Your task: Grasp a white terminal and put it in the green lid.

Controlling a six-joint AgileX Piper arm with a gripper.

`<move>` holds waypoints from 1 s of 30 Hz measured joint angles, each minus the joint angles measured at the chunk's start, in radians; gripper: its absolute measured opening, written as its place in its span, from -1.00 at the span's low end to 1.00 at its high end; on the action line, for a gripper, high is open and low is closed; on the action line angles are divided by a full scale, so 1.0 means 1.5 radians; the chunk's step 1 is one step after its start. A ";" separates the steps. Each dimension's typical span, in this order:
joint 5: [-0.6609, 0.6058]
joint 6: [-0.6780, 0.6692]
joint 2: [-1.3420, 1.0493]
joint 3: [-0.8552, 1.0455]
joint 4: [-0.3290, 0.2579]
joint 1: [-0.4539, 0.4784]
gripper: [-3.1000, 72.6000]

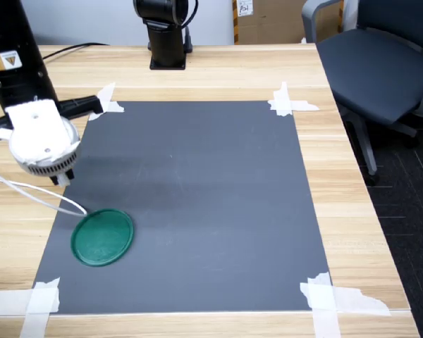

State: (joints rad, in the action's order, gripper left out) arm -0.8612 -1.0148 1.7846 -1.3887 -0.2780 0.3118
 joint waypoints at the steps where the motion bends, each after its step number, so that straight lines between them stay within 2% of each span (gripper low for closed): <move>1: 0.001 0.000 0.007 -0.007 -0.009 0.000 -0.71; 5: 0.005 0.000 0.031 -0.037 -0.020 -0.008 -0.71; 11: 0.000 0.029 0.068 -0.049 0.049 -0.059 -0.71; 16: 0.001 0.051 0.092 -0.051 0.091 -0.071 -0.71; 25: 0.008 0.033 0.121 -0.052 0.091 -0.093 -0.69; 30: 0.012 0.015 0.137 -0.052 0.091 -0.093 -0.51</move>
State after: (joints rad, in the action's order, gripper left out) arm -0.8434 -0.9929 1.9901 -1.4668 -0.1409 0.1725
